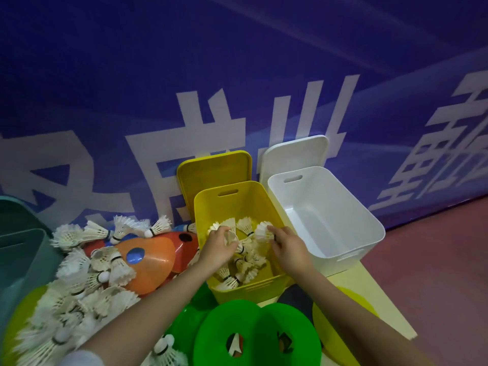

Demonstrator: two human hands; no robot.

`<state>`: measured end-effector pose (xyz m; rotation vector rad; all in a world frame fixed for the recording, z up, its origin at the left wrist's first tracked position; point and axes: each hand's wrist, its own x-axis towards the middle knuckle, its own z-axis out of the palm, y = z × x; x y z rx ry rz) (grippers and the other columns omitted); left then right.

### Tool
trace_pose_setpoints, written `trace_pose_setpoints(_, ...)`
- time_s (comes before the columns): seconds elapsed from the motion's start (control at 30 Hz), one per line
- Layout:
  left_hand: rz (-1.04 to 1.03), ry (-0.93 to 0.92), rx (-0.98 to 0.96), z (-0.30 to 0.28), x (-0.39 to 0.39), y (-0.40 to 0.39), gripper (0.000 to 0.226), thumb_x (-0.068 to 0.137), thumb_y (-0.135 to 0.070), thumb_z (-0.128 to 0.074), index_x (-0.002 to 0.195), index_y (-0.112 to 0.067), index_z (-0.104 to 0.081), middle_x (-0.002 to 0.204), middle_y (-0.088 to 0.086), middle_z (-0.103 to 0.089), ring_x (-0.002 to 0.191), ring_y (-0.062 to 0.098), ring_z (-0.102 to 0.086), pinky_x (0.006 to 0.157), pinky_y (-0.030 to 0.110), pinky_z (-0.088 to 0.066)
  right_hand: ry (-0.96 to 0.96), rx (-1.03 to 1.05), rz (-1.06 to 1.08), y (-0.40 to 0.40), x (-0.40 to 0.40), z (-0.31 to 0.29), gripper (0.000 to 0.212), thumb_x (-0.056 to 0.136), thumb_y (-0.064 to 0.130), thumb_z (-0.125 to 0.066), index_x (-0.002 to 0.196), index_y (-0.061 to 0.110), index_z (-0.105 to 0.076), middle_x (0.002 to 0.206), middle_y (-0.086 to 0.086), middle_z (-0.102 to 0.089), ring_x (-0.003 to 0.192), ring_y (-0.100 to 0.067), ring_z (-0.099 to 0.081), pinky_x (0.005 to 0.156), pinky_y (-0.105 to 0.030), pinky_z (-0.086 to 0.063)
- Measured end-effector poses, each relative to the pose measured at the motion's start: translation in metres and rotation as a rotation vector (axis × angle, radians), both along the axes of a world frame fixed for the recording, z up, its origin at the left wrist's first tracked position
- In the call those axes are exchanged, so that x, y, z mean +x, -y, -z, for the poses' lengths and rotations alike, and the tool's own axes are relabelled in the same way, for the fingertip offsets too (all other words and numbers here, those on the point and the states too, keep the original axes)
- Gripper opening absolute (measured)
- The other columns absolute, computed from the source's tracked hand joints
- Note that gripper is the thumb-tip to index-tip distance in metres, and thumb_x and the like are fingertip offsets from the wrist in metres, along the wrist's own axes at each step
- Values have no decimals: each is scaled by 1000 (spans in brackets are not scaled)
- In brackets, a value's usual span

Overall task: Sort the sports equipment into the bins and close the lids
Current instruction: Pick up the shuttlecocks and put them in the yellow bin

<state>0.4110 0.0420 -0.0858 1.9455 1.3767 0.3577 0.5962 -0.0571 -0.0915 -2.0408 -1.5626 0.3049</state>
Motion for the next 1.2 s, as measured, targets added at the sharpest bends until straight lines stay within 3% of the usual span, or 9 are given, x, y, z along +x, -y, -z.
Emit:
trace_pose_setpoints(0.1, -85, -4, -79, 15, 18, -13, 49, 91, -34, -59, 134, -16, -44, 132, 9, -49, 112, 24, -53, 79, 27, -39, 86, -72, -52, -3, 1, 0, 41, 97, 25, -48, 138, 23, -49, 116, -5, -58, 92, -28, -62, 76, -36, -48)
trace_pose_setpoints(0.27, -272, -35, -289, 43, 30, -20, 48, 91, -30, -58, 132, -9, -44, 126, 13, -56, 110, 29, -57, 84, 33, -47, 92, -73, -59, -6, 2, 6, 42, 97, 30, -44, 138, 26, -48, 116, -4, -58, 91, -27, -63, 75, -39, -51)
trace_pose_setpoints(0.4, -114, -274, -234, 53, 26, -16, 57, 83, -32, -67, 130, -14, -41, 118, 13, -60, 104, 28, -60, 72, 31, -45, 75, -19, -57, -5, 4, 8, 42, 97, 30, -45, 138, 26, -49, 112, -3, -59, 87, -27, -62, 70, -37, -51)
trace_pose_setpoints(0.57, 151, -615, -84, 64, 26, -15, 52, 84, -43, -59, 130, -22, -53, 130, 9, -56, 119, 27, -52, 91, 33, -47, 75, 11, -81, -5, 5, 11, 42, 97, 31, -45, 138, 27, -49, 113, -1, -59, 89, -25, -62, 71, -35, -49)
trace_pose_setpoints(0.73, 162, -781, 37, 68, 31, -19, 47, 85, -54, -53, 126, -31, -55, 127, 6, -54, 120, 25, -48, 87, 35, -48, 75, 6, -87, -6, 5, 11, 42, 98, 32, -43, 140, 29, -46, 117, 0, -58, 93, -24, -62, 72, -35, -47)
trace_pose_setpoints(0.97, 233, -766, 16, 64, 37, -23, 55, 80, -65, -51, 119, -27, -61, 118, 4, -61, 112, 24, -55, 83, 32, -49, 92, -9, -84, -5, 5, 9, 43, 98, 31, -41, 141, 28, -44, 120, -2, -57, 95, -26, -61, 74, -35, -47)
trace_pose_setpoints(1.07, 211, -605, -31, 50, 34, -24, 47, 88, -60, -46, 112, -26, -67, 111, 5, -67, 98, 21, -62, 73, 29, -47, 136, -80, -112, -5, 5, 8, 44, 97, 31, -42, 141, 29, -44, 119, -2, -57, 96, -28, -61, 74, -35, -47)
trace_pose_setpoints(1.13, 171, -477, 77, 34, 29, -28, 38, 93, -50, -47, 117, -27, -64, 116, 4, -62, 98, 20, -60, 72, 29, -47, 169, -148, -149, -7, 6, 5, 43, 96, 34, -43, 139, 28, -45, 118, -3, -58, 97, -29, -61, 75, -36, -48)
trace_pose_setpoints(1.2, 128, -370, 294, 19, 20, -36, 34, 93, -41, -50, 122, -28, -61, 124, 3, -55, 115, 21, -50, 87, 34, -47, 132, -199, -150, -14, 6, -3, 39, 95, 38, -47, 131, 24, -49, 111, -5, -62, 97, -29, -61, 72, -35, -47)
